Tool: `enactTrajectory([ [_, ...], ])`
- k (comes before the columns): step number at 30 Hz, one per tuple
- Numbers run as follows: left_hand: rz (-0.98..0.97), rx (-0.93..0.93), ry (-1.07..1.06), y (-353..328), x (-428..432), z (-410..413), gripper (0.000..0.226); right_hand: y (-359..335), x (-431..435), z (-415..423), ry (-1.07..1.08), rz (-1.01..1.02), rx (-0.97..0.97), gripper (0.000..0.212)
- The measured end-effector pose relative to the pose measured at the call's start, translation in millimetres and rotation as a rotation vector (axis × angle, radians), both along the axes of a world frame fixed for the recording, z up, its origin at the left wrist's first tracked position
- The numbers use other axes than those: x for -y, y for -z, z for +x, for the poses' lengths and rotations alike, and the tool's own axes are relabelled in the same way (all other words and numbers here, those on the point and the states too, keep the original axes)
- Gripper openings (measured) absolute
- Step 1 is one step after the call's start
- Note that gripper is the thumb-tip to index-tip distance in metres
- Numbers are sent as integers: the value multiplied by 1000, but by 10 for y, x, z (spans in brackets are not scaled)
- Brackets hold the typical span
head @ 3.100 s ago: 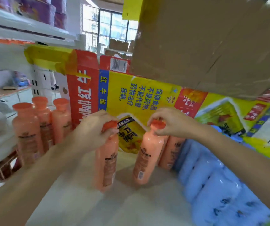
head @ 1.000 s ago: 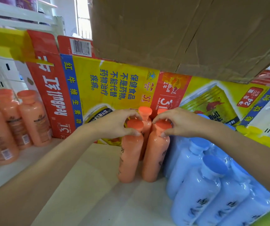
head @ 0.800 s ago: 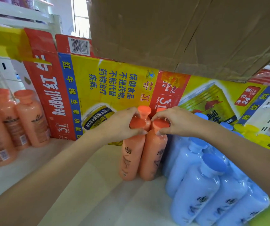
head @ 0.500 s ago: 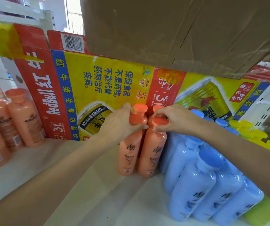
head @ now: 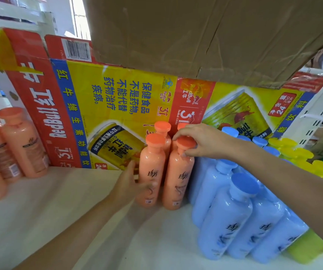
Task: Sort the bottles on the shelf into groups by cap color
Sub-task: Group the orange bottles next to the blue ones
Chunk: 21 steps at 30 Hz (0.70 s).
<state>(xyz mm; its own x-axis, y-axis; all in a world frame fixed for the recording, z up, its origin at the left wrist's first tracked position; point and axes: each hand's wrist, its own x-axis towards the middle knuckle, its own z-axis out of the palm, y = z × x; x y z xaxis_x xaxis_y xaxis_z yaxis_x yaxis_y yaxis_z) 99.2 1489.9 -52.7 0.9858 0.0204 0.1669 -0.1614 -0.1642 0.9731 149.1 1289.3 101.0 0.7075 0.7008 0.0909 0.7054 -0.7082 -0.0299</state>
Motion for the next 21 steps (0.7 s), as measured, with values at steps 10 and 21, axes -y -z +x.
enactTrajectory([
  [10,-44,-64,-38,493,9,-39,58,4,40,24,74,48,23,40],
  [21,-95,-39,-7,549,189,5,53,-5,-9,64,116,39,8,43],
])
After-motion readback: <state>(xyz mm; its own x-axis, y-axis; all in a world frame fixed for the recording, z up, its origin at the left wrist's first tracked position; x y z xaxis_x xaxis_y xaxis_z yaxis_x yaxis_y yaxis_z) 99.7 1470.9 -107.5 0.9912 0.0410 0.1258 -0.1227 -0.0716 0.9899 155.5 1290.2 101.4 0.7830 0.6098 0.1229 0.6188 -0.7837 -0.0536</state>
